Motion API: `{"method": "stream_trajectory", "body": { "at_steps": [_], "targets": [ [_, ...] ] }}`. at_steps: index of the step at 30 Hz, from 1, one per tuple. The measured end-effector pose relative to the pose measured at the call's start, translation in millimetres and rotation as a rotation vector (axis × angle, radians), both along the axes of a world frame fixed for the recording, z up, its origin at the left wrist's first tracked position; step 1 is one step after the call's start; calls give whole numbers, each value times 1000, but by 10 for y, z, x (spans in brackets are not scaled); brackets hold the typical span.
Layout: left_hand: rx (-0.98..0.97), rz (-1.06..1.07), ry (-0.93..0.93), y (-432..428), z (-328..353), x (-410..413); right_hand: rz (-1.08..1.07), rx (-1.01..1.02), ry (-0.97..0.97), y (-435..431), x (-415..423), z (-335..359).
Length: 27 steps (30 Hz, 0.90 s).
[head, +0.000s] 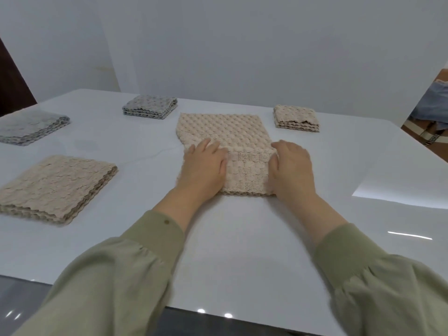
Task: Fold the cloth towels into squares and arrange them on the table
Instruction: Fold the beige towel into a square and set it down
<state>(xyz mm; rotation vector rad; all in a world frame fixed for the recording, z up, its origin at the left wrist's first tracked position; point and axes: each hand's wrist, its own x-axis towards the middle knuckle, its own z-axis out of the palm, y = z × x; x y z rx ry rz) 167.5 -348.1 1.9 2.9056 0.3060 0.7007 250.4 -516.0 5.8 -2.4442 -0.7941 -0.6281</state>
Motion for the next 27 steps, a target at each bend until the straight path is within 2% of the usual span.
{"method": "stream_trajectory", "body": {
  "at_steps": [2, 5, 7, 12, 18, 20, 22, 25, 27],
  "targets": [
    [-12, 2, 63, -96, -6, 154, 53, -64, 91, 183, 27, -15],
    [1, 23, 275, -97, -74, 298, 103, -367, 236, 330, 102, -131],
    [-3, 50, 402, -29, -113, 329, 100, -494, 306, 338, 160, -156],
    [-38, 81, 462, 55, -119, 278, -15, -526, 384, 183, 277, -139],
    [-203, 378, 493, 203, -96, 155, -149, -431, 501, -142, 492, -148],
    [-172, 429, 445, 171, -81, 135, -163, -422, 484, -142, 509, -162],
    [-50, 385, 323, 120, -45, 129, -190, -293, 411, -136, 524, -149],
    [46, 161, 129, 4, 42, 149, -221, 128, 371, -167, 554, -74],
    [37, -2, 126, -126, 49, 178, -229, 195, 379, -222, 649, -63]
  ]
}}
